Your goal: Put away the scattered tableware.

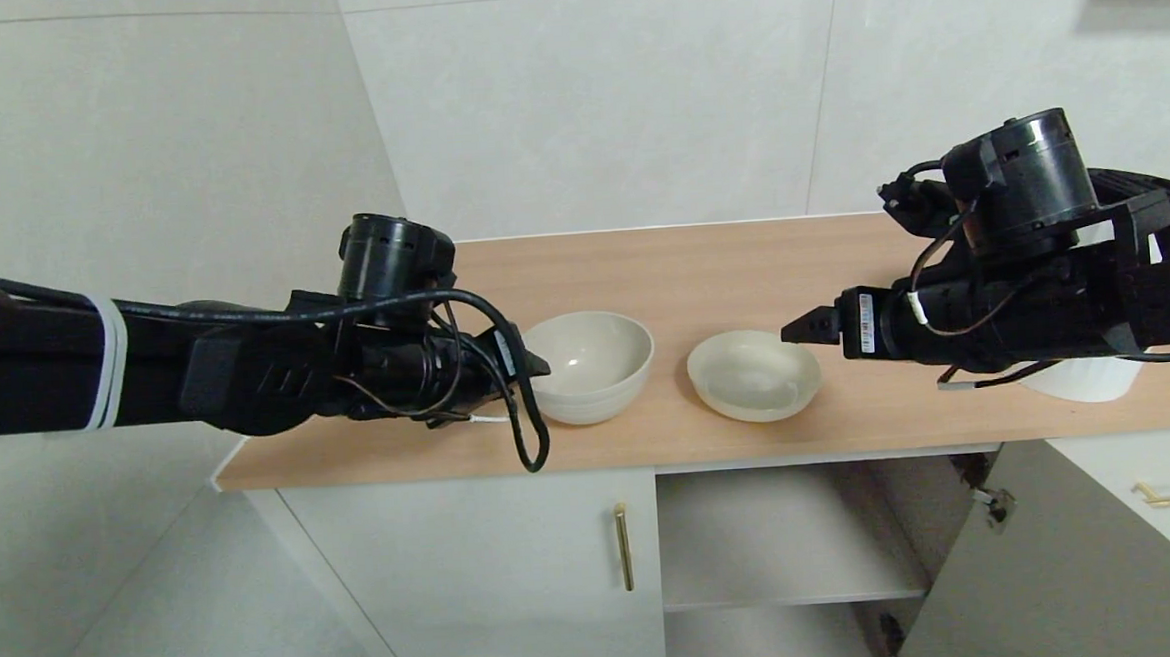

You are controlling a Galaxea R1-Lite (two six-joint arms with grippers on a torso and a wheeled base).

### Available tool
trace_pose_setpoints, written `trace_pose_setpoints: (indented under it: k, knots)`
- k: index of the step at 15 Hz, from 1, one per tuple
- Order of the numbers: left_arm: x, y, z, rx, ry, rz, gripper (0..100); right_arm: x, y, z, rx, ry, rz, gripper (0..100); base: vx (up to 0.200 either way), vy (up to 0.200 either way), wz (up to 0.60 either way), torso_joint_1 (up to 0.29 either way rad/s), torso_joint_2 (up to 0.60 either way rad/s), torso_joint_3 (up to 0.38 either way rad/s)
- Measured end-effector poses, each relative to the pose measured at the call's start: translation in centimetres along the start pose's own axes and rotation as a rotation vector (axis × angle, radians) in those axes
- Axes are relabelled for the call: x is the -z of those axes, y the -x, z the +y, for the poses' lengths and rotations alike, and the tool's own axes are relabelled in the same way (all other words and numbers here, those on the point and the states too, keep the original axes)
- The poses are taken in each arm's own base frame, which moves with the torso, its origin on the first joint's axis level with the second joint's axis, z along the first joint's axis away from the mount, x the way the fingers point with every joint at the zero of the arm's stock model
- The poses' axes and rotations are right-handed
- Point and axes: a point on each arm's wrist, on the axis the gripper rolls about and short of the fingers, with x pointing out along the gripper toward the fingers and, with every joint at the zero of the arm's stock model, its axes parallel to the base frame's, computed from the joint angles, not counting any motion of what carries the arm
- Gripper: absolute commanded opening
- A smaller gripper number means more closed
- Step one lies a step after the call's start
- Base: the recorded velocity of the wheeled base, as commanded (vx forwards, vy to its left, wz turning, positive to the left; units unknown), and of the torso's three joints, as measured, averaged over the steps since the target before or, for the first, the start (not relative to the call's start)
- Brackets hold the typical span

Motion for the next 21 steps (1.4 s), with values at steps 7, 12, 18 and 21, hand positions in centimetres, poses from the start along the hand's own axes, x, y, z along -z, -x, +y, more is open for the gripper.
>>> trace_pose_setpoints:
  k: [7, 12, 18, 21]
  knots:
    - [-0.1, 0.2, -0.1, 0.002, 0.0, -0.002, 0, -0.2, 0.1, 0.0, -0.001, -0.004, -0.006, 100, 0.0, 0.0, 0.0, 0.0, 0.0, 0.0]
    - [-0.3, 1.4, -0.4, 0.018, -0.005, -0.021, 0, -0.4, -2.5, 0.1, 0.147, -0.045, -0.037, 100, 0.0, 0.0, 0.0, 0.0, 0.0, 0.0]
    - [-0.5, 1.8, -0.6, 0.025, -0.006, -0.031, 0, 0.7, -6.9, 0.1, 0.261, -0.036, -0.008, 100, 0.0, 0.0, 0.0, 0.0, 0.0, 0.0]
    - [-0.5, 2.0, -0.6, 0.027, -0.006, -0.034, 0, 1.3, -7.9, 0.0, 0.271, -0.029, 0.016, 100, 0.0, 0.0, 0.0, 0.0, 0.0, 0.0]
